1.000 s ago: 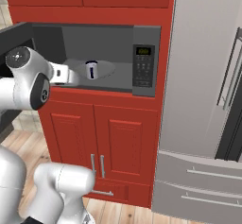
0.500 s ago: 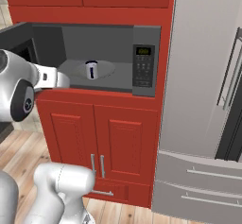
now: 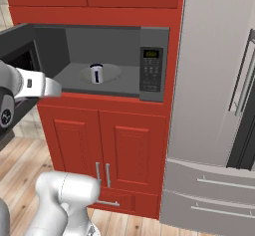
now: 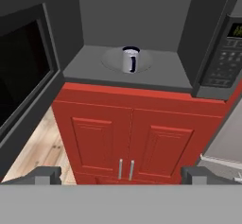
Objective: Pick the mug from the counter and place it inside the microwave. Then close the microwave.
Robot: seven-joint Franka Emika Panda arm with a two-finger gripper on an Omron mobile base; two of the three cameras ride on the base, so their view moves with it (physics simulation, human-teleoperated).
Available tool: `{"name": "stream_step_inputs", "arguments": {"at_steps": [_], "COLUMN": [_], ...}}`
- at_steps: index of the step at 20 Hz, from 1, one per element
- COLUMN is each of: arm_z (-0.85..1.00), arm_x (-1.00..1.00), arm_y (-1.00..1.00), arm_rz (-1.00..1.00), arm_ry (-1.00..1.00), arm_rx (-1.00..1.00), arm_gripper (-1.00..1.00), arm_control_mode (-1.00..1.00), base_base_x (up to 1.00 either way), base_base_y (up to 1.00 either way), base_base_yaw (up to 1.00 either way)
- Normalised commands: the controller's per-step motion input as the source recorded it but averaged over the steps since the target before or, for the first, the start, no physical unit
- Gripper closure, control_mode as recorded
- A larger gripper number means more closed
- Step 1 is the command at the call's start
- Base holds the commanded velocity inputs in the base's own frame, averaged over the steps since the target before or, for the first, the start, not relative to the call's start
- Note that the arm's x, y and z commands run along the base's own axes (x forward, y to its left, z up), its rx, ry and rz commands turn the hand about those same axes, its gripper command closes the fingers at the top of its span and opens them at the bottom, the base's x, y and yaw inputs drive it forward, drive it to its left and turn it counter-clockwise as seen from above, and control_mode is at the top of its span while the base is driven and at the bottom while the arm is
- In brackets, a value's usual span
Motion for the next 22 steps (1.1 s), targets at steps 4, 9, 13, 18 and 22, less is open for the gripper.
{"name": "stream_step_inputs", "arguments": {"at_steps": [4,9,13,18,22], "arm_z": [0.00,0.00,0.00,0.02,0.09], "arm_x": [-0.53,-0.50,-0.36,-0.30,-0.37], "arm_y": [0.00,0.00,0.00,0.00,0.00], "arm_rz": [0.00,-0.01,0.00,-0.01,-0.03], "arm_ry": [0.00,-0.06,-0.12,-0.21,-0.15], "arm_rx": [0.00,0.00,-0.01,-0.01,-0.01], "arm_gripper": [-1.00,-1.00,-1.00,-1.00,-1.00], "arm_control_mode": [-1.00,-1.00,-1.00,-1.00,-1.00], "base_base_x": [0.00,0.00,0.00,0.00,0.00], "base_base_y": [0.00,0.00,0.00,0.00,0.00], "base_base_yaw": [0.00,0.00,0.00,0.00,0.00]}}
